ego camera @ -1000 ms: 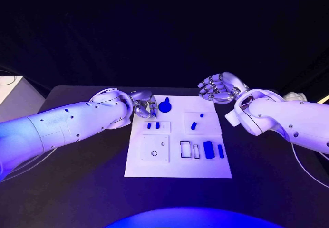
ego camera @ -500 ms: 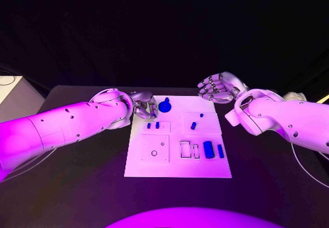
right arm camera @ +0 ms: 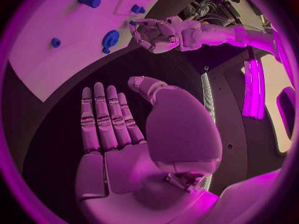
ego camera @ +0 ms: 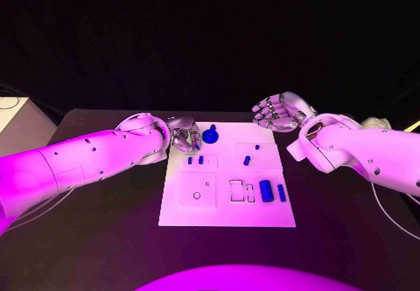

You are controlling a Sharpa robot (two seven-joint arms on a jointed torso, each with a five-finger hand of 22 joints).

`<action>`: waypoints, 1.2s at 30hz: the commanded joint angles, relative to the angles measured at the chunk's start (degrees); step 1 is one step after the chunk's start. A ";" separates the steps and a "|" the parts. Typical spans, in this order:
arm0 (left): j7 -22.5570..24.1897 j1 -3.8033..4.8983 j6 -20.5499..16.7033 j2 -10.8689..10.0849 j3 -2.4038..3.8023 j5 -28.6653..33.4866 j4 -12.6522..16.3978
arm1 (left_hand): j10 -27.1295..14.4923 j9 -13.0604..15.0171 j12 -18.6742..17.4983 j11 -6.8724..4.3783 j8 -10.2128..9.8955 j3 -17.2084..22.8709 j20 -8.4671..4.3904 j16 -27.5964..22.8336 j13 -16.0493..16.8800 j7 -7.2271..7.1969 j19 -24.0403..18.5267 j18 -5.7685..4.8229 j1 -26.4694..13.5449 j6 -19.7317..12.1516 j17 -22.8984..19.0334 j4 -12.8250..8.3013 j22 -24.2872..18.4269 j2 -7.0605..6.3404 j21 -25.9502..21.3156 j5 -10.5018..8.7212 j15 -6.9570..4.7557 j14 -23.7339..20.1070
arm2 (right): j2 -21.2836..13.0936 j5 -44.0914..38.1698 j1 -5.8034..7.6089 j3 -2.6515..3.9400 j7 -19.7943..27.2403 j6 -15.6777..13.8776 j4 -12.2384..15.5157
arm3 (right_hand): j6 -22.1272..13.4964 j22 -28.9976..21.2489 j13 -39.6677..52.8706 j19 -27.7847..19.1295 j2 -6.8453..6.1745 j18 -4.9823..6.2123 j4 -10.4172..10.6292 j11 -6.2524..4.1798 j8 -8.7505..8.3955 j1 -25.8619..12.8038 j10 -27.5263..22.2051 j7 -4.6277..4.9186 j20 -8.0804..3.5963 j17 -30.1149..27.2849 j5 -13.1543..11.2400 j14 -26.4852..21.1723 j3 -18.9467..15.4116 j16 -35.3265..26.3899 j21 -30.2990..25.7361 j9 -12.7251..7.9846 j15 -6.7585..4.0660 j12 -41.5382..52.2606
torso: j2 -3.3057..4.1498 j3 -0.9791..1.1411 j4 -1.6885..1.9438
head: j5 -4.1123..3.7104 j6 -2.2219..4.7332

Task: Assemble the parts on the task board

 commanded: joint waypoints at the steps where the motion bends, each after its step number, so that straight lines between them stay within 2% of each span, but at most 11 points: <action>1: -0.40 -0.05 0.06 0.29 -0.06 -0.04 -0.15 | 0.36 -0.06 -0.29 -0.08 -0.35 -0.30 -0.01 0.02 -0.06 0.23 0.29 -0.65 -0.39 0.35 0.01 -0.09 -0.02 0.27 0.04 -0.14 -0.14 -0.05 | 0.01 -0.49 -0.02 0.02 0.57 0.55 0.10 | 0.47 -0.06 -0.05 -0.31 0.14 0.83 -0.21 0.24 0.02 -0.44 0.23 2.95 0.05 -0.06 0.20 0.04 0.20 -0.26 0.07 -0.06 0.22 0.31 | 0.02 0.00 -0.04 | 0.01 0.02; 15: -0.22 -0.18 0.57 1.10 -0.23 0.13 -0.50 | 0.36 -0.06 -0.29 -0.08 -0.35 -0.30 -0.01 0.02 -0.06 0.23 0.29 -0.65 -0.39 0.35 0.01 -0.09 -0.02 0.27 0.04 -0.14 -0.14 -0.05 | -0.01 -0.53 -0.02 0.02 0.56 0.57 0.17 | 0.47 -0.06 -0.05 -0.31 0.14 0.83 -0.21 0.24 0.02 -0.44 0.23 2.95 0.05 -0.06 0.20 0.04 0.20 -0.26 0.07 -0.06 0.22 0.31 | 0.02 -0.03 0.00 | -0.07 -0.07; 25: -1.33 -0.20 2.92 1.11 -0.38 0.09 -0.56 | 0.46 -0.05 -0.44 -0.07 -0.43 -0.28 -0.02 -0.12 -0.05 0.25 0.14 -0.61 -0.37 0.42 -0.44 -0.12 -0.17 0.39 -0.09 -0.16 -0.13 -0.26 | -0.05 -0.54 -0.02 0.02 0.52 0.58 0.18 | 0.47 -0.06 -0.05 -0.31 0.14 0.83 -0.21 0.24 0.02 -0.44 0.23 2.95 0.05 -0.06 0.20 0.04 0.20 -0.26 0.07 -0.06 0.22 0.31 | -0.06 0.00 0.03 | -0.13 -0.19; 30: -2.72 -0.20 4.51 0.99 -0.45 -0.35 -0.57 | 0.30 -0.12 -1.00 0.07 -0.84 -0.28 0.00 -0.54 -0.10 0.37 -0.48 -0.46 -0.42 0.20 -1.53 -0.21 -0.73 0.39 -0.62 -0.18 -0.05 -0.94 | -0.08 -0.54 -0.02 0.02 0.51 0.57 0.17 | 0.47 -0.06 -0.05 -0.31 0.14 0.83 -0.21 0.24 0.02 -0.44 0.23 2.95 0.05 -0.06 0.20 0.04 0.20 -0.26 0.07 -0.06 0.22 0.31 | -0.05 -0.02 0.02 | -0.13 -0.14; 36: -2.66 -0.19 3.84 0.65 -0.52 -0.33 -0.50 | -0.14 -0.33 -1.94 0.43 -1.75 -0.27 0.16 -0.79 -0.16 0.75 -1.41 -0.26 -0.52 -0.51 -1.87 -0.39 -1.52 0.32 -1.39 -0.14 0.24 -1.50 | -0.24 -0.57 -0.02 0.02 0.50 0.51 0.25 | 0.47 -0.06 -0.05 -0.31 0.14 0.83 -0.21 0.24 0.02 -0.44 0.23 2.95 0.05 -0.06 0.20 0.04 0.20 -0.26 0.07 -0.06 0.22 0.31 | -0.03 -0.04 0.12 | -0.17 -0.01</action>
